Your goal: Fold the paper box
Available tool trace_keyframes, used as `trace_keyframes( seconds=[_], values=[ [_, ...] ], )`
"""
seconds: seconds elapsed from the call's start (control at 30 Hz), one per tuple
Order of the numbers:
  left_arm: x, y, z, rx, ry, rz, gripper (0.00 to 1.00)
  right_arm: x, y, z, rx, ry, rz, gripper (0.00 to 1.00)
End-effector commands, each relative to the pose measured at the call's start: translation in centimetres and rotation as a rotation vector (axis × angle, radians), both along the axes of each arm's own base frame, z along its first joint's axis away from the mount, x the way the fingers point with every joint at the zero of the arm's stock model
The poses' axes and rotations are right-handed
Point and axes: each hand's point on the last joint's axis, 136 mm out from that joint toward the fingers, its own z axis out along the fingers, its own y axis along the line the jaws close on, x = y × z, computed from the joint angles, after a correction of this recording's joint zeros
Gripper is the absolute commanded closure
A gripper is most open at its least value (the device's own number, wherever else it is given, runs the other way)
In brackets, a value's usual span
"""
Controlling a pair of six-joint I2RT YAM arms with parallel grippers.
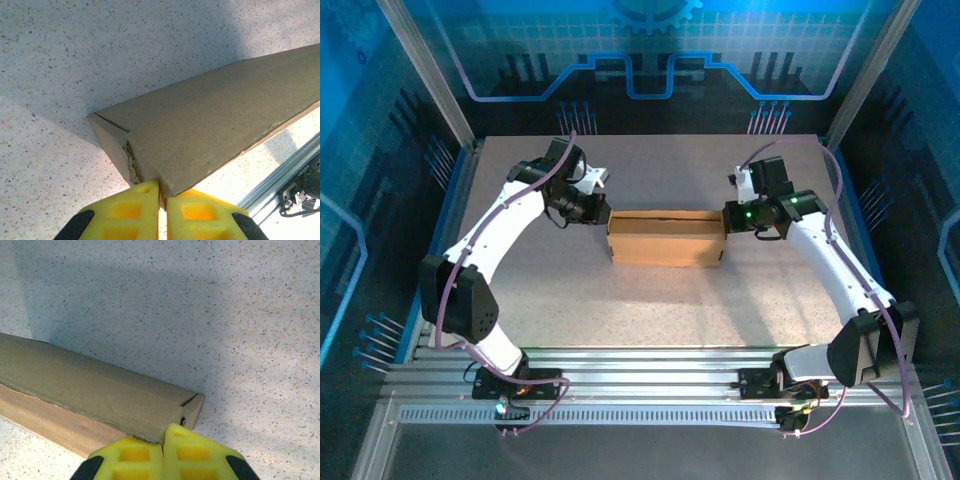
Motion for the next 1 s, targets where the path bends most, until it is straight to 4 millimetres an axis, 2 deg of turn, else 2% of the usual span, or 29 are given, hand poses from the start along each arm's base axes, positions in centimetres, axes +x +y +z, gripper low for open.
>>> trace_keyframes(
  seconds=[0.0,0.17,0.63,0.97],
  values=[
    [-2.2,-0.8,-1.4,0.016,0.066,-0.050,0.89,-0.6,2.6,1.4,0.105,0.030,0.048,0.95],
    [-2.3,-1.0,-1.5,0.016,0.068,-0.053,0.89,-0.9,3.0,0.6,0.121,0.061,0.040,0.95],
    [-2.6,-1.0,-1.7,0.014,0.072,-0.051,0.89,-1.8,2.2,-1.8,0.101,0.104,-0.018,0.96],
    [-2.7,-0.7,-2.0,0.034,0.075,-0.046,0.89,-2.8,1.9,-2.5,0.045,0.075,0.008,0.96]
  ],
)
